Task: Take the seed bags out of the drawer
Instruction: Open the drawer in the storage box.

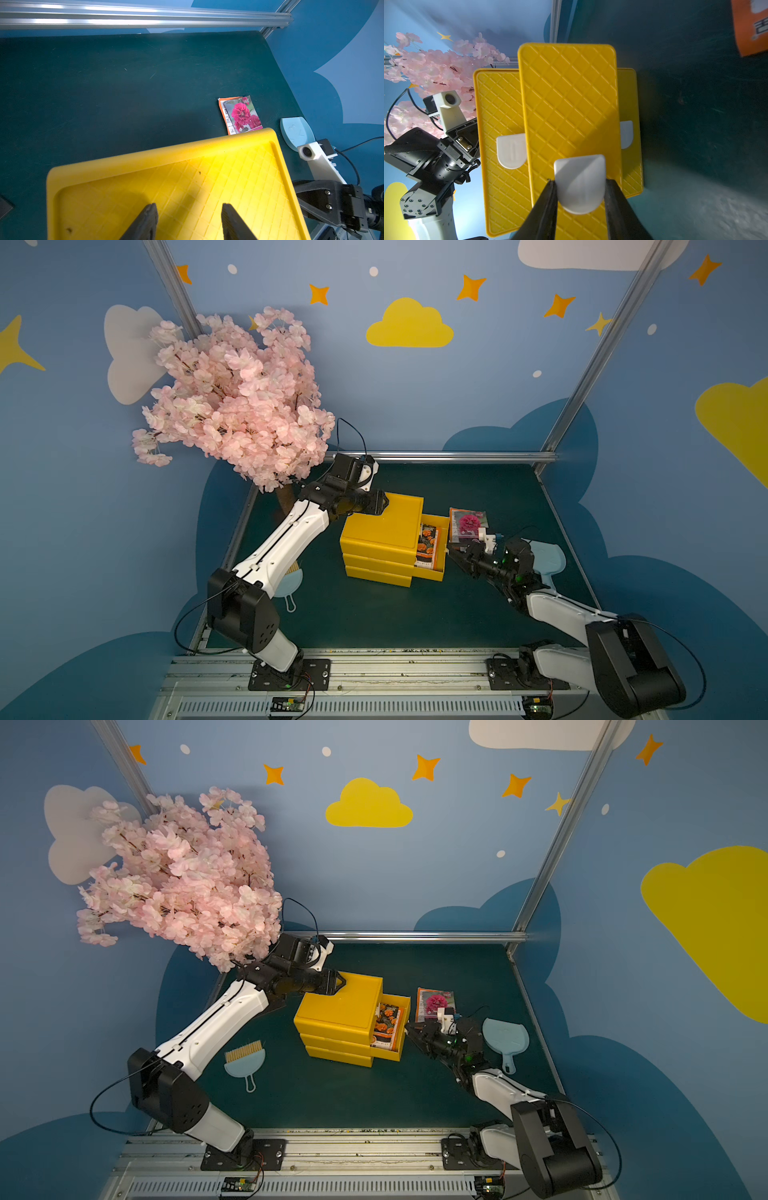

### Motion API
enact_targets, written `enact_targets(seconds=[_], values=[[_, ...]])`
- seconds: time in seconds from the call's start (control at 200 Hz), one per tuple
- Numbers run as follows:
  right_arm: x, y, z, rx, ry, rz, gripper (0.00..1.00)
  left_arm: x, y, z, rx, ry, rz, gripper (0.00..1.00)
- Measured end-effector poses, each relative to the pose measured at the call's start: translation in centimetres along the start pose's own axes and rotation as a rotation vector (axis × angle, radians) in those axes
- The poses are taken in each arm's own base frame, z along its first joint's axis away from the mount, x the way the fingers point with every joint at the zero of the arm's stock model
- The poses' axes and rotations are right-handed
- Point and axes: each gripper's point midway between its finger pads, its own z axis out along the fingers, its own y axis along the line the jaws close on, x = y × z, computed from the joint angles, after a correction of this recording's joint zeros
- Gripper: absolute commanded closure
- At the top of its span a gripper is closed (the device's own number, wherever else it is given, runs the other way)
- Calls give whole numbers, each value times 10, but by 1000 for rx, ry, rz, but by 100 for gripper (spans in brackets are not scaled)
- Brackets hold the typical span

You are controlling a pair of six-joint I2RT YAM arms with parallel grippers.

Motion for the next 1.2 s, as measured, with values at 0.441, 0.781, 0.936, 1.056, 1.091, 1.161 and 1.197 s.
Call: enact_targets(seconds=[0.441,0.781,0.936,1.056,1.091,1.161,1.197], values=[[8,-15,-10,87,11,16,77,0,0,1,1,2,0,45],[10,-20,-10,108,19,23,77,0,0,1,1,2,0,44],[8,-16,-10,107,19,11,77,0,0,1,1,2,0,44],[7,-14,-9,105,19,5,77,0,0,1,1,3,0,44],[7,-13,-9,104,18,2,77,0,0,1,0,2,0,45],[6,-12,-9,102,18,-4,77,-1,0,1,0,2,0,44],[6,-11,-9,102,18,-5,77,-1,0,1,0,2,0,44]])
